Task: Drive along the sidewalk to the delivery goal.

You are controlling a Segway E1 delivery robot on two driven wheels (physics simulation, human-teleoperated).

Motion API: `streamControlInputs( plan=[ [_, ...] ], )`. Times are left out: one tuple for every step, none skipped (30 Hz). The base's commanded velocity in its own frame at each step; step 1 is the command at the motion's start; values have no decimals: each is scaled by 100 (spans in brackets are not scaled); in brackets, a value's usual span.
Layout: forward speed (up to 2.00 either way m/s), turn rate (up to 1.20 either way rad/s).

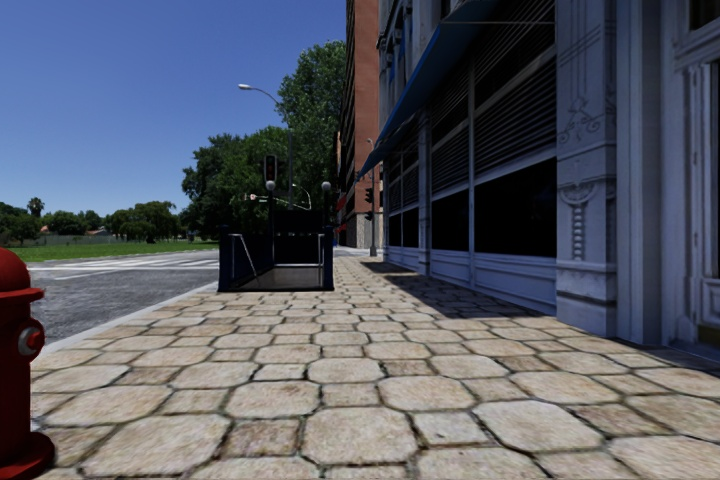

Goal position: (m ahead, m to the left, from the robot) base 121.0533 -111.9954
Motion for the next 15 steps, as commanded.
streamControlInputs(
  plan=[
    [200,0],
    [200,0],
    [200,0],
    [200,0],
    [200,0],
    [200,0],
    [200,0],
    [200,0],
    [200,0],
    [200,0],
    [200,0],
    [200,0],
    [200,0],
    [200,0],
    [200,0]
  ],
)
